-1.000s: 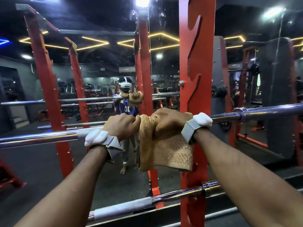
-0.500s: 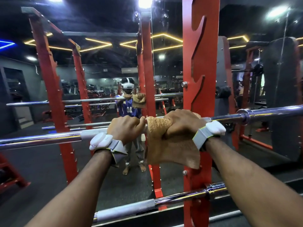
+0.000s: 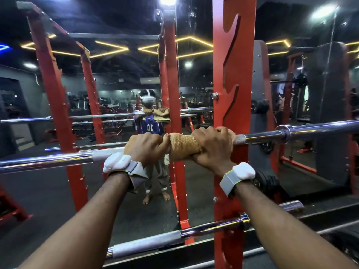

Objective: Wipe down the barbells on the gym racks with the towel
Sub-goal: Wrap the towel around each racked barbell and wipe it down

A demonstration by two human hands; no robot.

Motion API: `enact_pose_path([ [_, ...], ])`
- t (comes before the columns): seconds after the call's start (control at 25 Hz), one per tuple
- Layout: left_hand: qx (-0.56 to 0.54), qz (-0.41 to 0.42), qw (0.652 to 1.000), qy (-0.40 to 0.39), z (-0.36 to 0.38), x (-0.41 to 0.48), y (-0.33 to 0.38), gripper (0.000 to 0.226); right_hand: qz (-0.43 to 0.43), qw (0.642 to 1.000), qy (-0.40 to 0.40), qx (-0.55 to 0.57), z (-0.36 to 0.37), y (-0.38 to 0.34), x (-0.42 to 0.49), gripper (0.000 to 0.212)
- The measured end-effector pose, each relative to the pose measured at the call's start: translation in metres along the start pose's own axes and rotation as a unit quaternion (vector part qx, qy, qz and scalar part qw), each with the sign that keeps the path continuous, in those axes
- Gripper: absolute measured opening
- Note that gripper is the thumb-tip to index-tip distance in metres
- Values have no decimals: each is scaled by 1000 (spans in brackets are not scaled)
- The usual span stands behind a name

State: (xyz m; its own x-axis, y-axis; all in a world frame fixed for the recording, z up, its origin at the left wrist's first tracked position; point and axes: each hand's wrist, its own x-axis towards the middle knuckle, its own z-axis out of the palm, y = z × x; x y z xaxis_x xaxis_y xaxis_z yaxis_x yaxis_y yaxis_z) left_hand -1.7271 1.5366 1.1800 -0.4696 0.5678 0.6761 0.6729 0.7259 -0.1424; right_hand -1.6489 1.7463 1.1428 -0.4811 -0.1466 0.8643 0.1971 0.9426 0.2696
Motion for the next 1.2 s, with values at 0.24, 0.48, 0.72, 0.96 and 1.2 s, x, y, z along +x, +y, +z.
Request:
enact_pose_path([
  [0.24, 0, 0, 1000, -1, 2, 2, 1, 59, 17, 918, -359, 167, -26, 24, 48, 46],
  [0.48, 10, -6, 1000, 3, -1, -1, 4, 58, 17, 994, -84, 64, -14, 1, 12, 36],
  [0.72, 28, -11, 999, 20, 2, 0, 2, 59, 32, 997, -63, 2, -9, -21, 10, 43],
  [0.96, -8, -4, 1000, 7, 0, -1, 3, 57, 26, 905, -386, 175, -36, -5, 60, 36],
  [1.2, -32, -22, 999, -23, -22, -25, -63, 64, -70, 915, -368, 150, -28, -53, 65, 53],
])
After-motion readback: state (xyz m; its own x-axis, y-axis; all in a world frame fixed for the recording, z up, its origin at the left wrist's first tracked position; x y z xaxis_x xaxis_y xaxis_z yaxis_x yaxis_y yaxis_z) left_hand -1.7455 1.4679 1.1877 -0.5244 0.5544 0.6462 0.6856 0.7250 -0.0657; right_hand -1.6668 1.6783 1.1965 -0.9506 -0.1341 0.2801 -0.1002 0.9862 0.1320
